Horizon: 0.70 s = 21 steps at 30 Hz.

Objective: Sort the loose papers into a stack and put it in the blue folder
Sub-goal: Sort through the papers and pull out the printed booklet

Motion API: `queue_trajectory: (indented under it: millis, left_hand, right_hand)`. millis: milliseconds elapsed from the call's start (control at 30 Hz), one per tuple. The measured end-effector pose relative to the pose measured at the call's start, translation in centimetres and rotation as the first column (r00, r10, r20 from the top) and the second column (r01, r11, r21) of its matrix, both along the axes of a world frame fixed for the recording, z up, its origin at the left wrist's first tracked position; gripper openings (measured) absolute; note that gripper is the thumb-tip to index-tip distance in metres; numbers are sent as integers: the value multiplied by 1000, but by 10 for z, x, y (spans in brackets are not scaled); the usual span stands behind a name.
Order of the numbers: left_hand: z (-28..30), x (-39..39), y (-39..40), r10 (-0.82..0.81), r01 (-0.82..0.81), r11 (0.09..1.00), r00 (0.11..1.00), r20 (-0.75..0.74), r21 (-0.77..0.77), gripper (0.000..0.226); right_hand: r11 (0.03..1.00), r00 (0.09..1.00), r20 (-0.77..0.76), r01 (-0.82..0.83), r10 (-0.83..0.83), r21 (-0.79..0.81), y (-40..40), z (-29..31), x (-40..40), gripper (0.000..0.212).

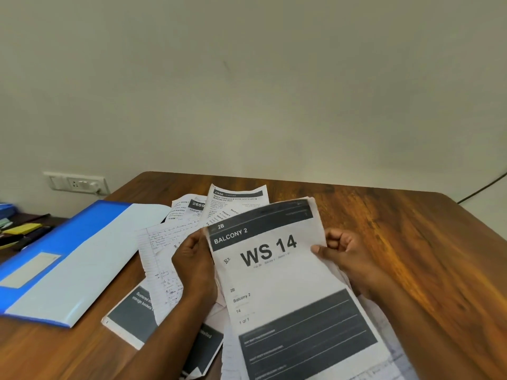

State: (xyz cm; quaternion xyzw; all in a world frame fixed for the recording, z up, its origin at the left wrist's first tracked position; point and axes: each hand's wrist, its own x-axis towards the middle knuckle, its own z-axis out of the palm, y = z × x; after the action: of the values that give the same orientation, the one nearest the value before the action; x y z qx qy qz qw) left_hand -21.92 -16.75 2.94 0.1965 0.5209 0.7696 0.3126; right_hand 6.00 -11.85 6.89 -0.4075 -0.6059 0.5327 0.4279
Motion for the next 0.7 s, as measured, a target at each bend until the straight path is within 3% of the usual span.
queue_trajectory:
  millis: [133,233,400,600,700]
  left_hand:
    - [10,2,-3,-63,62,998,998,18,27,33]
    - [26,14,-17,-278,279,955,960,-21,103,63]
    - [41,34,-33,-539,555,830,820,-192,43,42]
    - [75,48,-31,-490,531,844,819,-299,71,40]
    - [80,59,-33,-451,507,859,815,-364,69,41]
  right_hand:
    - [995,995,-53,83,-80,52,-3,20,3,21]
    - [981,979,-120,174,-164,81,-11,36,4,23]
    - [969,929,-307,238,-205,74,-33,68,3,37]
    - [949,921,-307,289,-240,125,-54,76,-3,54]
    - [940,912,-302,323,-279,107,-62,76,-8,85]
